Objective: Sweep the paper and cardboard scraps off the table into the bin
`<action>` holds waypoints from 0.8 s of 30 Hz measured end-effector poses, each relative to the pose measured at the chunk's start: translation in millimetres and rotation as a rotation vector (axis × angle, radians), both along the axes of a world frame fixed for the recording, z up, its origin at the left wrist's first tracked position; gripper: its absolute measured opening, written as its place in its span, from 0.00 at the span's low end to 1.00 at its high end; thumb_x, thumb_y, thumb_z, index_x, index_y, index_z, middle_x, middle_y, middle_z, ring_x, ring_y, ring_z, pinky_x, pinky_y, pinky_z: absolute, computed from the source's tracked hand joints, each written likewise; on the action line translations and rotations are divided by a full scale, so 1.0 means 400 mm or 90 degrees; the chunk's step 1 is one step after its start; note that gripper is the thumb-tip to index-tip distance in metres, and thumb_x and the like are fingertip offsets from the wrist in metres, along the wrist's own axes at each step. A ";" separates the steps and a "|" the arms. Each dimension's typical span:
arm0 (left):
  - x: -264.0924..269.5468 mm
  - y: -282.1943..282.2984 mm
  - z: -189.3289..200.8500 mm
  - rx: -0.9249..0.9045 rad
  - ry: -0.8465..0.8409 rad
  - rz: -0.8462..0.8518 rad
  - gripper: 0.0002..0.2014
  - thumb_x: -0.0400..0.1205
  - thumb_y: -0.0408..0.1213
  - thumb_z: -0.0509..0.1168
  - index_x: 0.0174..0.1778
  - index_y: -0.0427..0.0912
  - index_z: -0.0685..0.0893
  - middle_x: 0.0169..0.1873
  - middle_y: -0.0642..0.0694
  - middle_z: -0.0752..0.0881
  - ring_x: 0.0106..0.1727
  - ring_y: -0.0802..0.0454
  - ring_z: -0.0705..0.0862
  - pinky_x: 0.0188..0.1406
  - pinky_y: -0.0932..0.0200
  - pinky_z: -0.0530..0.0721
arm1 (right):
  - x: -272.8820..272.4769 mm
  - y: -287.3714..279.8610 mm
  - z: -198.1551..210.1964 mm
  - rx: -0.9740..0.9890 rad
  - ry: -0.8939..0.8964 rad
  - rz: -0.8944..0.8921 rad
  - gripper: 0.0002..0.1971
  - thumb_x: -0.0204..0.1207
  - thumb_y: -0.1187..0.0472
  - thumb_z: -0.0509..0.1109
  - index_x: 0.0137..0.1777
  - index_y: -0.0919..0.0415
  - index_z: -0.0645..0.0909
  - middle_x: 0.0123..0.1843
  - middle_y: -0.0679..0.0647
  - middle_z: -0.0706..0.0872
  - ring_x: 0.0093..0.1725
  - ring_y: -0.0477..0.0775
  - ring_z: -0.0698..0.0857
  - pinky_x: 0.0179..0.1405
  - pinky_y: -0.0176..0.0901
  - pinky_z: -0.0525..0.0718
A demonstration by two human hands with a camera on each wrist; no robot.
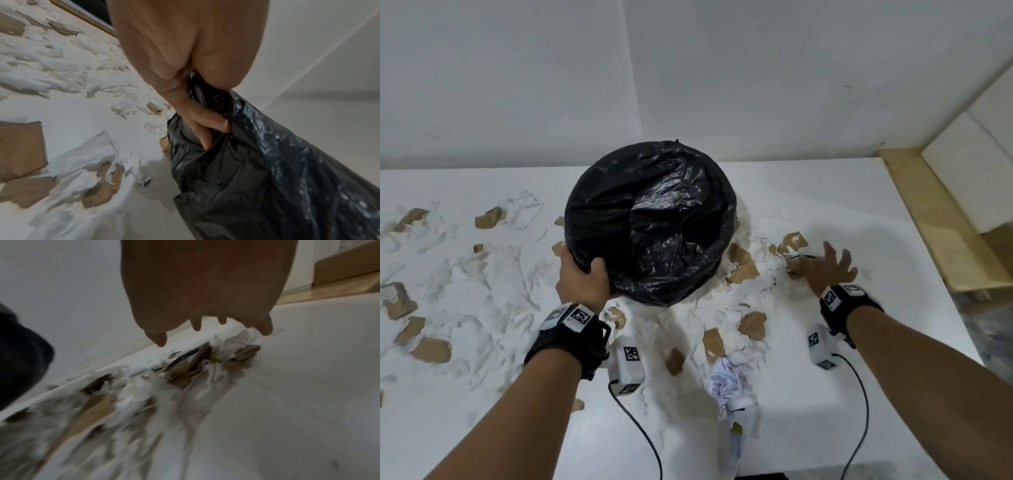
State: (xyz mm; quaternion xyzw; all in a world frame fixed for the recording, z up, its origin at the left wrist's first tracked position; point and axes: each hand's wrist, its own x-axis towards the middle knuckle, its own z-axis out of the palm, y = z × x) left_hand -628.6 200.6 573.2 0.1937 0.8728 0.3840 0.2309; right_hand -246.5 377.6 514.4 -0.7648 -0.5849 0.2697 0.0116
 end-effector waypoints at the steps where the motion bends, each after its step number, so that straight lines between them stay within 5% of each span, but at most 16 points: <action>1: 0.003 0.006 -0.006 0.002 0.003 0.003 0.22 0.86 0.37 0.63 0.78 0.42 0.75 0.62 0.31 0.87 0.64 0.25 0.83 0.58 0.42 0.76 | 0.016 0.028 -0.014 -0.007 0.003 -0.001 0.40 0.76 0.35 0.62 0.85 0.47 0.57 0.88 0.58 0.50 0.85 0.67 0.51 0.82 0.67 0.53; 5: 0.003 0.017 -0.015 -0.002 0.010 0.008 0.24 0.86 0.37 0.63 0.81 0.44 0.74 0.66 0.31 0.87 0.67 0.24 0.83 0.64 0.38 0.78 | -0.005 0.051 -0.044 -0.005 -0.049 0.112 0.35 0.79 0.33 0.53 0.84 0.47 0.62 0.85 0.62 0.59 0.82 0.69 0.60 0.80 0.63 0.60; 7: 0.005 0.012 -0.009 0.001 0.006 0.014 0.25 0.86 0.36 0.63 0.82 0.46 0.74 0.67 0.32 0.87 0.67 0.25 0.83 0.65 0.38 0.78 | -0.064 0.015 -0.060 -0.008 0.037 0.084 0.38 0.78 0.35 0.59 0.85 0.50 0.58 0.86 0.62 0.55 0.84 0.67 0.55 0.82 0.64 0.58; 10: 0.013 0.005 0.015 0.015 -0.012 0.029 0.26 0.84 0.39 0.63 0.81 0.49 0.75 0.64 0.35 0.88 0.65 0.27 0.84 0.64 0.39 0.80 | -0.176 -0.046 -0.084 -0.016 0.125 0.089 0.38 0.78 0.34 0.60 0.85 0.43 0.52 0.89 0.54 0.47 0.87 0.60 0.50 0.84 0.65 0.55; 15: 0.023 0.010 0.046 0.040 -0.005 0.031 0.34 0.72 0.49 0.57 0.77 0.46 0.76 0.60 0.32 0.88 0.62 0.25 0.84 0.62 0.37 0.81 | -0.266 -0.059 -0.086 0.023 0.191 0.105 0.35 0.80 0.39 0.61 0.85 0.47 0.59 0.87 0.56 0.57 0.86 0.56 0.57 0.84 0.56 0.60; 19: 0.057 0.057 0.054 0.034 0.007 0.016 0.26 0.84 0.39 0.64 0.81 0.43 0.75 0.64 0.29 0.87 0.66 0.24 0.83 0.63 0.38 0.78 | -0.169 0.019 -0.068 0.049 0.154 0.069 0.35 0.80 0.37 0.60 0.84 0.49 0.60 0.86 0.56 0.60 0.85 0.58 0.59 0.83 0.59 0.60; 24: 0.145 0.143 0.050 0.038 0.003 -0.042 0.25 0.85 0.36 0.64 0.81 0.44 0.75 0.65 0.31 0.87 0.66 0.26 0.83 0.63 0.39 0.79 | 0.070 0.109 -0.052 0.018 0.075 -0.019 0.36 0.81 0.36 0.59 0.86 0.49 0.57 0.88 0.57 0.53 0.86 0.61 0.54 0.83 0.62 0.56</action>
